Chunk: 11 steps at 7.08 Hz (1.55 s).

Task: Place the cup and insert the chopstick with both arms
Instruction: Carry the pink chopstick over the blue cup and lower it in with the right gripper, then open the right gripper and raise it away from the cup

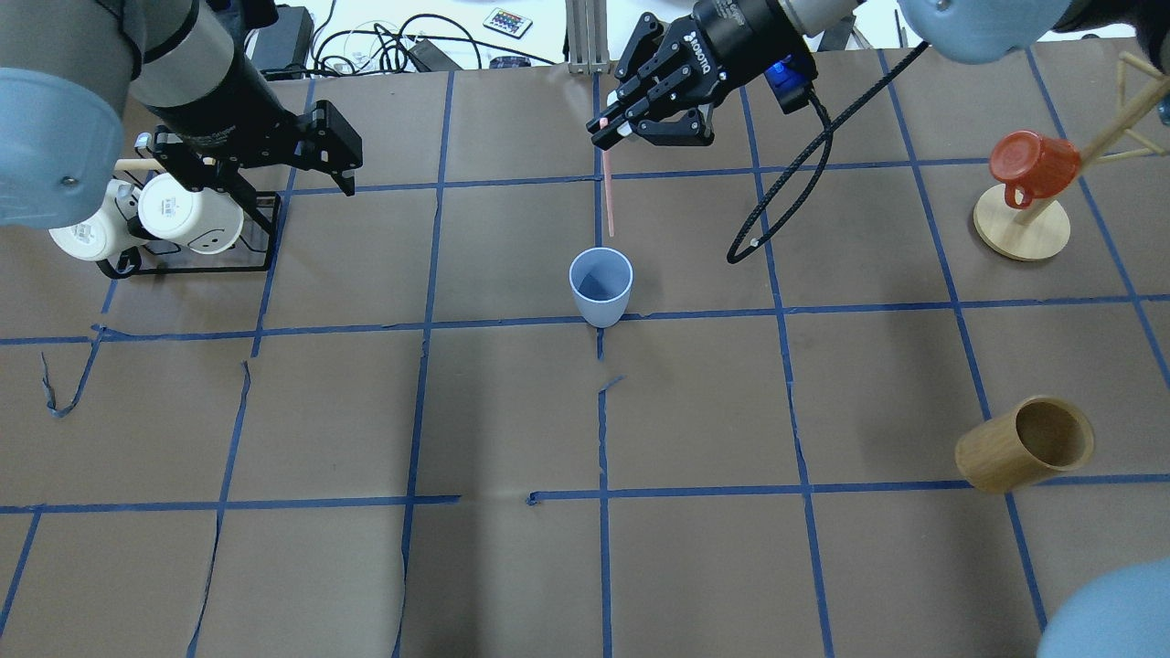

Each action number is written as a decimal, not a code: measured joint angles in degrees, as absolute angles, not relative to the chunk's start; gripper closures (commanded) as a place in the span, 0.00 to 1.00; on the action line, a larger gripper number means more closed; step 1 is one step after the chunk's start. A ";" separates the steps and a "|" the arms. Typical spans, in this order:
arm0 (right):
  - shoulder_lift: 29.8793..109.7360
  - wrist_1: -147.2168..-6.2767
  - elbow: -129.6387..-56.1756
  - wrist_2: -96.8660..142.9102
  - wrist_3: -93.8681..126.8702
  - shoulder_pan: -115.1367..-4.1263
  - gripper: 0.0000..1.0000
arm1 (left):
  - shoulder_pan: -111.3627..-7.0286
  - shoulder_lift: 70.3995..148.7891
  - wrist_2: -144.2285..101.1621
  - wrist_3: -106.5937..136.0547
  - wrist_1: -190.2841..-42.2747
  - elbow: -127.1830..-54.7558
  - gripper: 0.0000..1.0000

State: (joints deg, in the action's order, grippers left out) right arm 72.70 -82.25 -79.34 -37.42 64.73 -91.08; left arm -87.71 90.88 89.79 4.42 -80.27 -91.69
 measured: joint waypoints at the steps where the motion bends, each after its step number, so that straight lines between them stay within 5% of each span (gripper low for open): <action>1: 72.57 -84.03 -81.04 -37.42 64.91 -91.19 1.00 | -87.71 90.68 89.59 4.40 -80.25 -91.82 0.00; 2: 72.56 -85.15 -82.27 -37.42 65.02 -91.21 0.99 | -87.71 90.47 89.62 4.37 -80.42 -91.96 0.00; 3: 72.63 -85.57 -82.87 -37.33 65.35 -91.26 0.89 | -87.71 90.16 89.83 4.34 -80.77 -92.07 0.00; 4: 72.66 -85.69 -83.14 -37.25 66.00 -91.32 0.31 | -87.71 89.90 89.98 4.32 -80.99 -92.14 0.00; 5: 72.60 -85.79 -83.25 -37.24 66.48 -91.36 0.00 | -87.71 89.80 90.05 4.31 -81.07 -92.17 0.00; 11: 74.41 -88.20 -79.25 -45.50 66.48 -91.33 0.00 | -87.71 89.73 89.92 4.31 -81.19 -92.27 0.00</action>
State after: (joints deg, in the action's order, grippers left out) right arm 74.41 -88.20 -79.25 -45.50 66.48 -91.33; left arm -87.71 89.73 89.92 4.31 -81.19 -92.27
